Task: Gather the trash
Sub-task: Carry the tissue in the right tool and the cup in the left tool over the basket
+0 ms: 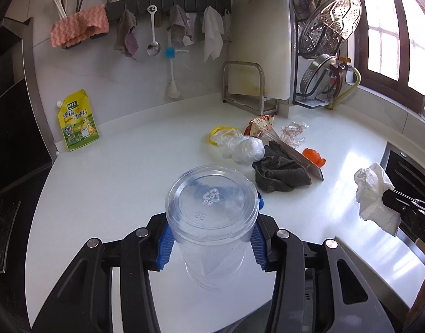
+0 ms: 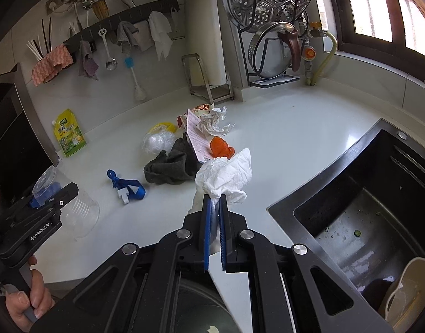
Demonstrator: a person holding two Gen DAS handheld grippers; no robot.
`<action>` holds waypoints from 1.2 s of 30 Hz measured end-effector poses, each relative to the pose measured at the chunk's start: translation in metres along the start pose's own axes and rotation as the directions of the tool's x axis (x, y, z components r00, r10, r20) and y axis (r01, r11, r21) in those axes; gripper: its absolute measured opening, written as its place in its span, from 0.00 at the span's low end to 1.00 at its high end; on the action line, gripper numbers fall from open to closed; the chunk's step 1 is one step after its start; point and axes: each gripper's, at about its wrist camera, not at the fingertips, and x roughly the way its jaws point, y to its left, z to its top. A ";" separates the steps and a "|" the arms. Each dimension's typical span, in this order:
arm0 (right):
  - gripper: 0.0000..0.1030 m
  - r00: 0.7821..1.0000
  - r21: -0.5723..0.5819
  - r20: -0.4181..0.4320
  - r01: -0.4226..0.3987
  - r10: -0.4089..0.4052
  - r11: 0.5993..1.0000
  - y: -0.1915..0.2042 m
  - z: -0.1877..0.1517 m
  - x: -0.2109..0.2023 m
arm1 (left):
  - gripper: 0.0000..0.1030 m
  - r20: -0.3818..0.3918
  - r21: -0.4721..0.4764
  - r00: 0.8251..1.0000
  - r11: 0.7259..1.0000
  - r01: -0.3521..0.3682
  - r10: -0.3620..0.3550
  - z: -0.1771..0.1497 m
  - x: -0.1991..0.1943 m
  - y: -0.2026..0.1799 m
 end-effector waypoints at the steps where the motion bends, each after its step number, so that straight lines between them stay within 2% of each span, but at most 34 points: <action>1: 0.06 1.000 -0.004 -0.002 0.000 0.000 1.000 0.004 -0.006 -0.004 | 0.44 -0.001 0.000 1.000 1.000 0.005 -0.005 -0.005 -0.006 0.000; 10: 0.06 1.000 -0.033 -0.013 -0.013 0.012 0.999 0.032 -0.063 -0.045 | 0.44 -0.013 0.021 0.999 0.999 0.047 -0.047 -0.047 -0.054 -0.007; 19: 0.06 0.999 -0.039 -0.048 -0.010 0.008 0.999 0.037 -0.125 -0.077 | 0.44 -0.053 0.039 0.996 0.996 0.076 -0.074 -0.096 -0.080 -0.013; 25: 0.06 0.995 -0.042 -0.103 0.001 -0.006 0.999 0.031 -0.154 -0.080 | 0.44 -0.096 0.051 0.992 0.995 0.088 -0.083 -0.124 -0.083 -0.020; 36: 0.06 0.988 -0.025 -0.157 0.007 -0.011 1.000 0.019 -0.182 -0.076 | 0.44 -0.149 0.062 0.984 0.993 0.103 -0.093 -0.153 -0.077 -0.028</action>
